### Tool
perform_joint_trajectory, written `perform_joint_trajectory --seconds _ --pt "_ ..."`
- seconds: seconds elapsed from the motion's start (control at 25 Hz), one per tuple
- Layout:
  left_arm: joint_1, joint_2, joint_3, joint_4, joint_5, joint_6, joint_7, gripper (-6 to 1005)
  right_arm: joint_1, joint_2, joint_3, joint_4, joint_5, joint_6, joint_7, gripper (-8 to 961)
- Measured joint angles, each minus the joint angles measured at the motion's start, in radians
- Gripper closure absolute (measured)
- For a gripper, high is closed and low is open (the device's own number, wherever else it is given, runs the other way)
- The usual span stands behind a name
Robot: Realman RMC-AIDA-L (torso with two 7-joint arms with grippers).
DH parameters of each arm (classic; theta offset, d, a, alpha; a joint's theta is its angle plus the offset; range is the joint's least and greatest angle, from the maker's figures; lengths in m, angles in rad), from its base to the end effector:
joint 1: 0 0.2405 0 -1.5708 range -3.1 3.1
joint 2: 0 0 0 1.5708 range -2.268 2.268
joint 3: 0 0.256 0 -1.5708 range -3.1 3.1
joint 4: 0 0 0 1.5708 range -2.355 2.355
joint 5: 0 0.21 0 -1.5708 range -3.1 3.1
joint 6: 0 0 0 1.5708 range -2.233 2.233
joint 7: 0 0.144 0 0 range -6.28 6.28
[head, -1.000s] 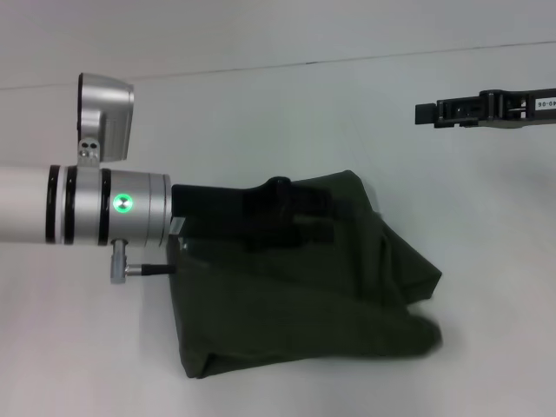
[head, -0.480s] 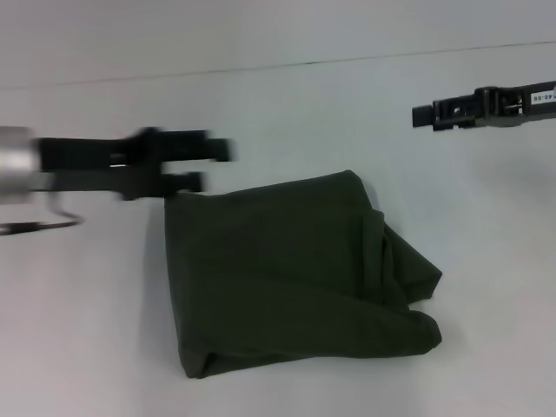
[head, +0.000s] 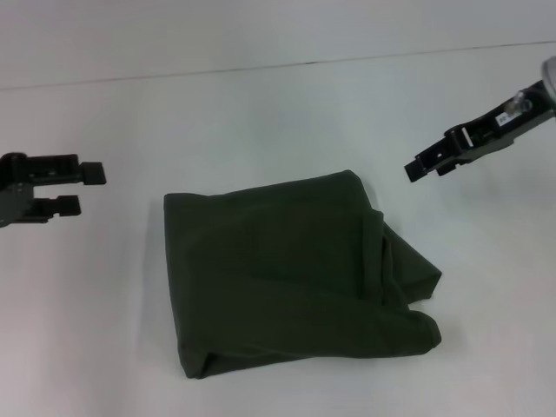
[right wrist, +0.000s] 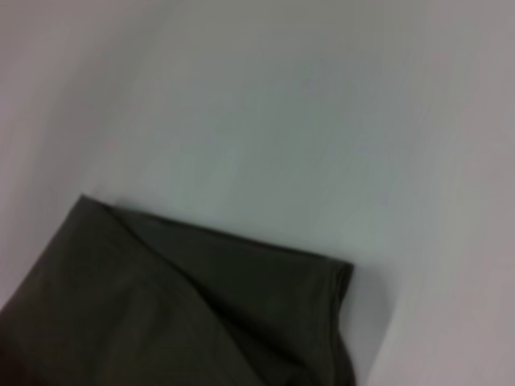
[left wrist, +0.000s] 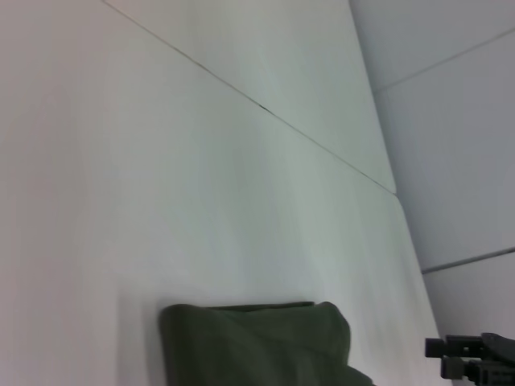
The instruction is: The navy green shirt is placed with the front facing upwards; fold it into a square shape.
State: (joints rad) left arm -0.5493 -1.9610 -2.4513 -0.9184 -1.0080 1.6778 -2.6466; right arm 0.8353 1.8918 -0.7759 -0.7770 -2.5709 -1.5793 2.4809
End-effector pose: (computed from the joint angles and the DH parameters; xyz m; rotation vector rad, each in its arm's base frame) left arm -0.2603 0.3497 0.0810 -2.2145 -1.9717 -0.5720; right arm 0.2371 0.4074 0.0749 -2.3979 1.5339 -0.1277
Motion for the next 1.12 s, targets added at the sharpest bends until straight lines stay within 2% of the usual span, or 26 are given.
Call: perform_joint_trajectory --seconds 0.2,0.44,0.6,0.84,1.12 --pt "0.025 -0.002 -0.004 -0.005 0.0 -0.008 0.005 183 0.023 0.03 -0.017 0.009 -0.011 -0.012 0.024 312" --pt "0.025 -0.004 -0.004 -0.006 0.0 -0.012 0.013 183 0.009 0.089 -0.039 0.034 -0.013 0.024 0.028 324" --pt "0.016 -0.004 -0.003 -0.007 0.0 -0.012 0.016 183 0.002 0.107 -0.046 0.062 -0.014 0.079 0.025 332" --pt "0.008 -0.01 0.006 -0.008 -0.004 -0.012 0.017 184 0.002 0.118 -0.057 0.091 -0.011 0.145 0.024 344" --pt "0.007 -0.016 0.003 -0.008 0.0 -0.011 0.017 184 0.005 0.153 -0.052 0.109 -0.002 0.197 0.0 359"
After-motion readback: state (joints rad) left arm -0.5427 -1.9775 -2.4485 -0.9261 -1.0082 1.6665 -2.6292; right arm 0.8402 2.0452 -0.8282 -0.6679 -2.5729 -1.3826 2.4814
